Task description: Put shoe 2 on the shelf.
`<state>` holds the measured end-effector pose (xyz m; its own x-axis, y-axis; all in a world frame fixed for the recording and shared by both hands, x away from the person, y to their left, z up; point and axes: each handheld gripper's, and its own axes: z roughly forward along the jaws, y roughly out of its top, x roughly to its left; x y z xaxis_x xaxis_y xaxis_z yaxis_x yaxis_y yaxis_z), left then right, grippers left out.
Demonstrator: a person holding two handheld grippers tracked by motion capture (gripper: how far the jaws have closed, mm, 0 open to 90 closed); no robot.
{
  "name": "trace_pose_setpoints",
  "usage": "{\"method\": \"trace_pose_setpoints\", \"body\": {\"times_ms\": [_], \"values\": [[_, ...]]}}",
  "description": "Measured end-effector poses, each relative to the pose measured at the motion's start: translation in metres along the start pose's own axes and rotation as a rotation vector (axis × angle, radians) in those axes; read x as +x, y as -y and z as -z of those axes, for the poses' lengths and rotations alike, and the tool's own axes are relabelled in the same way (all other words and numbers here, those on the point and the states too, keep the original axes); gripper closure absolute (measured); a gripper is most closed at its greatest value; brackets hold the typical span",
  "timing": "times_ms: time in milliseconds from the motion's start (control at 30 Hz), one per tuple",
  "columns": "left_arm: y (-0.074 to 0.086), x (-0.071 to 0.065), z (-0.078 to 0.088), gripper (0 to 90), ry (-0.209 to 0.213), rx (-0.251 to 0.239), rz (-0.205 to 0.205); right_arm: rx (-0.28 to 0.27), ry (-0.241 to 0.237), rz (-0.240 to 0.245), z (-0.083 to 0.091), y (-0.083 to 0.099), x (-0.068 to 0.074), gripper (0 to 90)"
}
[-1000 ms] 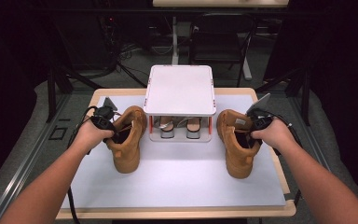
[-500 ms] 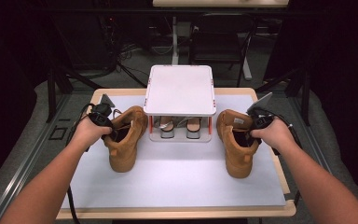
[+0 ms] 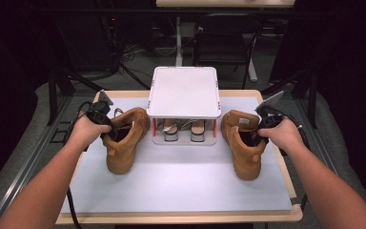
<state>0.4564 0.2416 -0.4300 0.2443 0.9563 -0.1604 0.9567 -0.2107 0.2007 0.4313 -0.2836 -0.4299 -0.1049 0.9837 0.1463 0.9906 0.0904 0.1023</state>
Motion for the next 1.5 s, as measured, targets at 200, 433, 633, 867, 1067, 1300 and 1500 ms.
{"method": "trace_pose_setpoints", "body": {"times_ms": [200, 433, 633, 867, 1067, 1300, 1500], "values": [[-0.002, 0.002, 0.009, 85.4, -0.002, -0.014, 0.014, -0.013, 0.004, -0.005, 0.013, -0.003, -0.001, 86.1], [-0.010, 0.007, 0.019, 85.3, 0.014, -0.048, 0.054, -0.038, 0.009, -0.031, 0.026, -0.013, -0.001, 86.0], [-0.019, 0.013, 0.023, 85.4, 0.018, -0.061, 0.088, -0.054, 0.006, -0.056, 0.029, -0.026, 0.002, 86.0], [-0.027, 0.020, 0.028, 85.3, 0.014, -0.079, 0.125, -0.071, -0.019, -0.092, 0.036, -0.045, 0.001, 85.9], [-0.037, 0.023, 0.028, 85.4, 0.014, -0.088, 0.158, -0.098, -0.019, -0.121, 0.038, -0.059, 0.001, 85.9], [-0.055, 0.027, 0.027, 85.3, 0.032, -0.101, 0.191, -0.093, -0.022, -0.151, 0.036, -0.069, -0.002, 85.9], [-0.067, 0.028, 0.029, 85.4, 0.061, -0.110, 0.206, -0.094, -0.009, -0.160, 0.030, -0.075, -0.005, 85.8]]}}
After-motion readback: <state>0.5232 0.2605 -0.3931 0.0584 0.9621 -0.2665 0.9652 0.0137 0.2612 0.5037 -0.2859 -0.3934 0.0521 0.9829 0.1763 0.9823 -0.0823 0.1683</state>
